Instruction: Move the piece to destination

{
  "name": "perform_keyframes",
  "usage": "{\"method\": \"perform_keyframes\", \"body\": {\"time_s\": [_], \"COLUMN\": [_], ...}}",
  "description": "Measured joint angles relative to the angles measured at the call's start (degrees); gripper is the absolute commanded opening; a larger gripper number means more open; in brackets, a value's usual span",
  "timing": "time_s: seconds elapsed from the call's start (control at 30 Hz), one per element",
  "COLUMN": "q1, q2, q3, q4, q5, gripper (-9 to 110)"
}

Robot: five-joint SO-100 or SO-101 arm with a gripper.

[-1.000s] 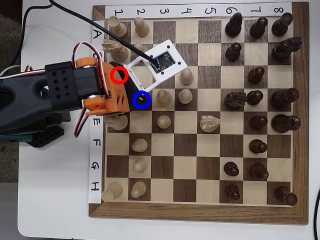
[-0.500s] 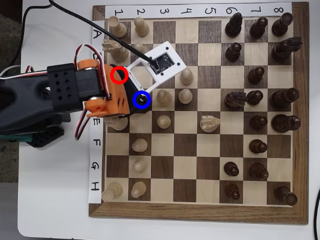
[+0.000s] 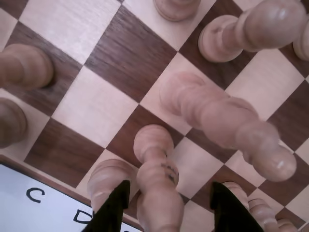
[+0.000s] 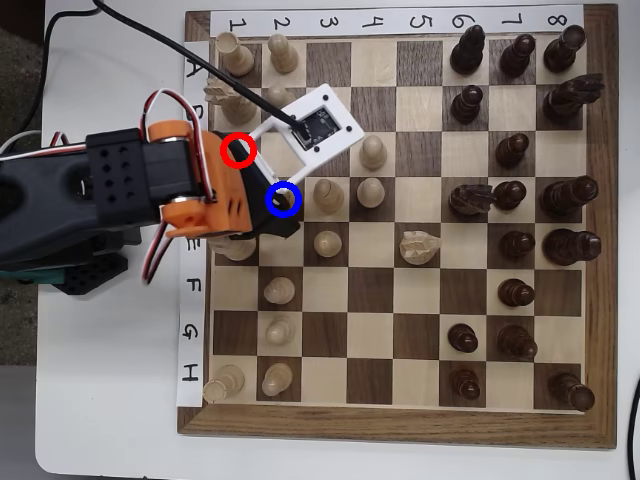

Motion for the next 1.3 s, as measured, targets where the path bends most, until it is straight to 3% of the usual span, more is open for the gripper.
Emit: {"method": "perform_keyframes", "body": {"time_s": [0.53, 0.9, 1.07, 1.3], "q1": [-2.81, 2.46, 13.01, 46.23], "q2": [7.03, 15.21, 20.92, 25.75], "q3": [-11.34, -41.40, -50.36, -46.85], "q4": [8.26, 22.32, 22.94, 22.94], "q5": [0.88, -5.36, -18.11, -47.02], "gripper": [21, 0, 0, 0]}}
